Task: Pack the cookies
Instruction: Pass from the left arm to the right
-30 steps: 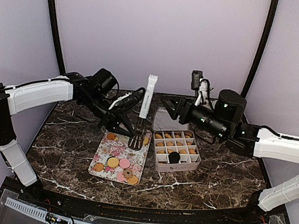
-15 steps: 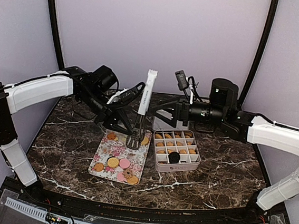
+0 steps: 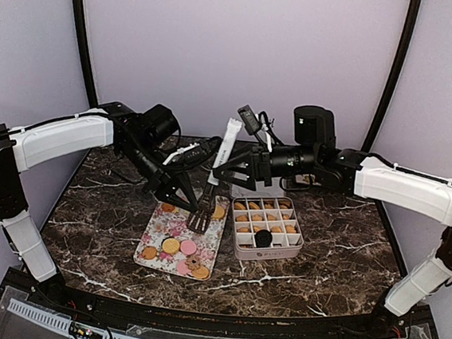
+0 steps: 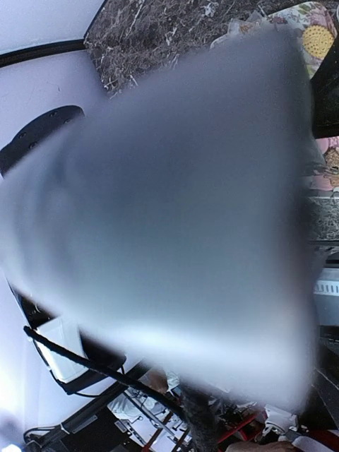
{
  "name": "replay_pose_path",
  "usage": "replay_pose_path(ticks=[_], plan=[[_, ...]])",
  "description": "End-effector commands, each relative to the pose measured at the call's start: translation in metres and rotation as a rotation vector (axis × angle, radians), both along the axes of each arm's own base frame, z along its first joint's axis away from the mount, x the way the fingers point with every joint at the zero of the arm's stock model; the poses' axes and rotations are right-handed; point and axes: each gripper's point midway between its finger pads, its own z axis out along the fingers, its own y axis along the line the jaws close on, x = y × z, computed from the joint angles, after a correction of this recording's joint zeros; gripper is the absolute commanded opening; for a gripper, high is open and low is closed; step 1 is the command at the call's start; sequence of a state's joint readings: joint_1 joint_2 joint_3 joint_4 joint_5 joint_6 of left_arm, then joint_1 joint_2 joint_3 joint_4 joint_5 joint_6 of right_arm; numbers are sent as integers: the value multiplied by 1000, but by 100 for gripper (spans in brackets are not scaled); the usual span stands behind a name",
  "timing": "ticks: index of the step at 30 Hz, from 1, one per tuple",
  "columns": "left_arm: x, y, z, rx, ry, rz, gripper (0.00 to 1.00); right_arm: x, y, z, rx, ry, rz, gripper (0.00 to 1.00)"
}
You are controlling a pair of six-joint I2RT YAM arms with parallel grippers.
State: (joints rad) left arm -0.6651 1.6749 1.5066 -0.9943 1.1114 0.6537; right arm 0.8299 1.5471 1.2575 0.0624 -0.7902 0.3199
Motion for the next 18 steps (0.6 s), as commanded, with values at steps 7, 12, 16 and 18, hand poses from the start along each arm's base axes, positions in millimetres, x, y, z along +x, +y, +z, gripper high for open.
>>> replay_pose_path(ticks=[7, 12, 16, 18], plan=[[-3, 4, -6, 36, -47, -27, 0, 11, -15, 23, 38, -19, 16, 79], [-6, 4, -15, 72, -61, -43, 0, 14, -6, 3, -41, 41, 63, 70], [-6, 6, -20, 97, -70, -52, 0, 11, -6, 0, -53, 49, 85, 66], [-7, 7, -20, 99, -75, -56, 0, 8, -8, 0, -53, 49, 94, 65]])
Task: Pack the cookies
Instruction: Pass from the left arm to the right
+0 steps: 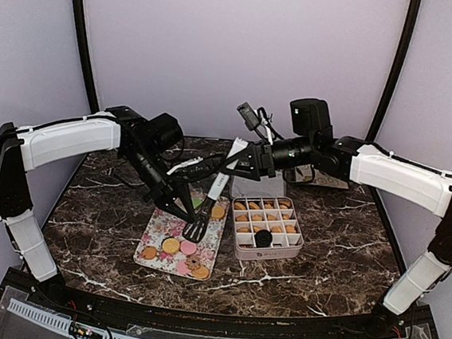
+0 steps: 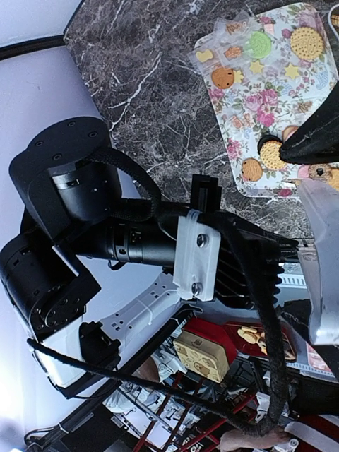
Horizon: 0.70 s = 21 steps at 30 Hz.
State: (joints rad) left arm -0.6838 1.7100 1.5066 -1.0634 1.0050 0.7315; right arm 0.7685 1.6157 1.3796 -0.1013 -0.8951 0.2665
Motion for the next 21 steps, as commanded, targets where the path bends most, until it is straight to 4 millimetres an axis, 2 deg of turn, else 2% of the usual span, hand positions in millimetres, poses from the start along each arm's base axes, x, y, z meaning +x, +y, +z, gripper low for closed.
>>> replay_pose_path(ticks=[1, 8, 13, 20, 21], plan=[[-4, 2, 10, -14, -34, -31, 0, -10, -2, 2, -1, 3, 50, 64], [-2, 0, 16, -27, -40, -31, 0, -24, 2, -13, -21, 28, 83, 54], [-2, -1, 16, -25, -35, -34, 0, -30, 9, -14, -12, 27, 92, 54], [-4, 3, 13, -5, -46, -36, 0, -24, 9, -10, -2, 3, 52, 43], [-4, 3, 12, -2, -47, -35, 1, -25, 6, -3, 7, -10, 45, 41]])
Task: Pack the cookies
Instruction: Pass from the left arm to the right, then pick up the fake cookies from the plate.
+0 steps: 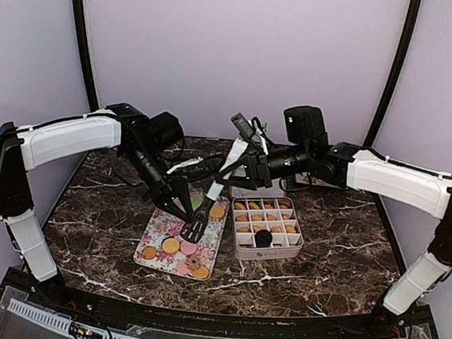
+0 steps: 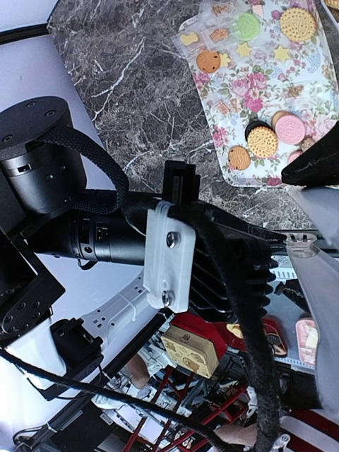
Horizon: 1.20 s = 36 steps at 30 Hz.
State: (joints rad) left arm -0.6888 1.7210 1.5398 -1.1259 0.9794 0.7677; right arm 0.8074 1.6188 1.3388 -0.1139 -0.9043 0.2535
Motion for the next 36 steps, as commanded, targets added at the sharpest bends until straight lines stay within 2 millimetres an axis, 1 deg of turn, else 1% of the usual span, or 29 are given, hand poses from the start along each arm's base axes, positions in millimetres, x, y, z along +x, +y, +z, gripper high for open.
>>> replay_pose_path(ticks=[1, 5, 7, 9, 11, 13, 14, 15, 16, 17, 18, 19, 21, 23, 25, 26, 27, 29, 33, 36], plan=[[0, 1, 11, -25, -41, -14, 3, -7, -3, 24, 55, -53, -14, 39], [3, 1, 9, -10, -64, -6, 14, -5, -9, 28, 54, -71, -57, 34], [6, 1, 9, -6, -76, 2, 23, -4, -12, 26, 46, -73, -80, 31], [8, 1, 9, 4, -88, 14, 32, -3, -15, 26, 37, -78, -103, 31], [13, 2, 9, 20, -107, 33, 43, -2, -18, 27, 31, -91, -127, 31], [20, 4, 9, 42, -134, 63, 61, 2, -22, 27, 11, -110, -163, 31], [25, 6, 8, 56, -146, 88, 68, 4, -25, 26, -2, -120, -182, 31], [34, 10, 8, 71, -157, 125, 73, 6, -28, 25, -17, -131, -202, 31], [42, 15, 10, 78, -156, 166, 81, 10, -32, 23, -38, -143, -231, 30], [54, 21, 12, 81, -150, 218, 88, 13, -37, 20, -61, -154, -261, 30], [67, 30, 15, 79, -144, 273, 93, 16, -42, 17, -83, -167, -293, 30], [80, 40, 18, 74, -132, 330, 96, 17, -48, 12, -111, -172, -322, 32], [100, 59, 24, 58, -110, 418, 97, 19, -61, 10, -142, -198, -378, 34], [111, 78, 27, 48, -100, 481, 98, 20, -75, 8, -174, -223, -434, 34], [114, 91, 25, 45, -104, 520, 98, 19, -88, 7, -195, -239, -479, 35], [114, 95, 26, 40, -113, 534, 98, 19, -94, 10, -196, -250, -501, 35], [114, 99, 25, 36, -116, 547, 98, 17, -101, 1, -220, -249, -518, 35], [111, 103, 22, 32, -118, 559, 99, 15, -113, -4, -242, -259, -549, 35], [109, 105, 17, 38, -91, 567, 99, 14, -129, -16, -293, -271, -597, 36], [108, 104, 15, 39, -78, 563, 98, 18, -136, -27, -334, -272, -629, 36]])
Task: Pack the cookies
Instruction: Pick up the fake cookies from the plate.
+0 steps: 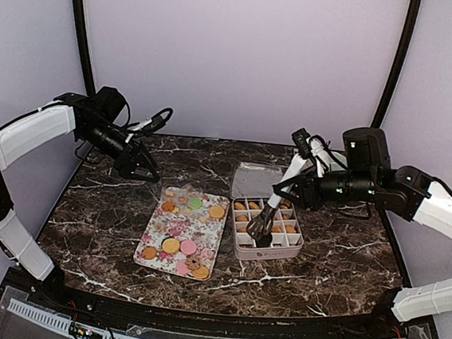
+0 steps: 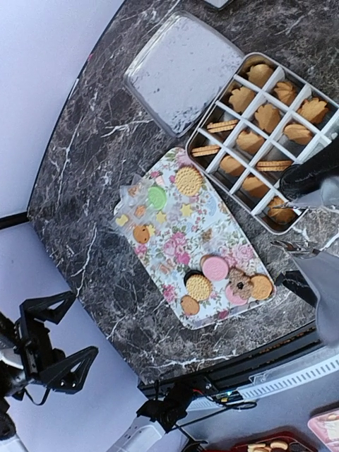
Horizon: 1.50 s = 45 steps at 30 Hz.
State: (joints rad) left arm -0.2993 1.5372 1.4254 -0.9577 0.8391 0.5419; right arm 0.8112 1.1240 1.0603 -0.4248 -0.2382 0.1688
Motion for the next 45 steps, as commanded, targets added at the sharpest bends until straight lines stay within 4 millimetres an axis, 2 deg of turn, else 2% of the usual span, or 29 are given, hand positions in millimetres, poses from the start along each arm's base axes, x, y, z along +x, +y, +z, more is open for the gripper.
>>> replay_pose_path(ticks=[1, 6, 8, 23, 27, 32, 35, 39, 42, 44, 45], plan=[[-3, -1, 1, -25, 16, 0, 98, 12, -14, -14, -63, -32, -93, 36], [-5, -2, 1, -36, 21, -5, 98, 25, -30, -24, -83, -58, -203, 37], [-5, -1, 0, -32, 24, -5, 98, 27, -32, -21, -53, -68, -224, 37], [-10, -1, -4, -34, 32, -18, 96, 31, -26, -30, 14, -34, -229, 37], [-11, -1, -5, -36, 35, -20, 95, 30, -24, -20, 37, -46, -216, 37], [-9, 2, 2, -60, 28, -7, 95, 30, -16, 13, 104, -88, -183, 37], [4, 16, 4, -87, 38, 52, 96, 32, -5, 28, 146, -99, -149, 37], [21, 37, -7, -88, 90, 136, 99, 39, 23, 37, 184, -107, -98, 37], [31, 54, -11, -105, 125, 204, 99, 46, 59, 28, 172, -111, -53, 37], [36, 65, -14, -116, 141, 244, 99, 45, 90, 36, 195, -133, -9, 37], [38, 71, -16, -118, 148, 264, 99, 43, 107, 33, 192, -133, 19, 37]])
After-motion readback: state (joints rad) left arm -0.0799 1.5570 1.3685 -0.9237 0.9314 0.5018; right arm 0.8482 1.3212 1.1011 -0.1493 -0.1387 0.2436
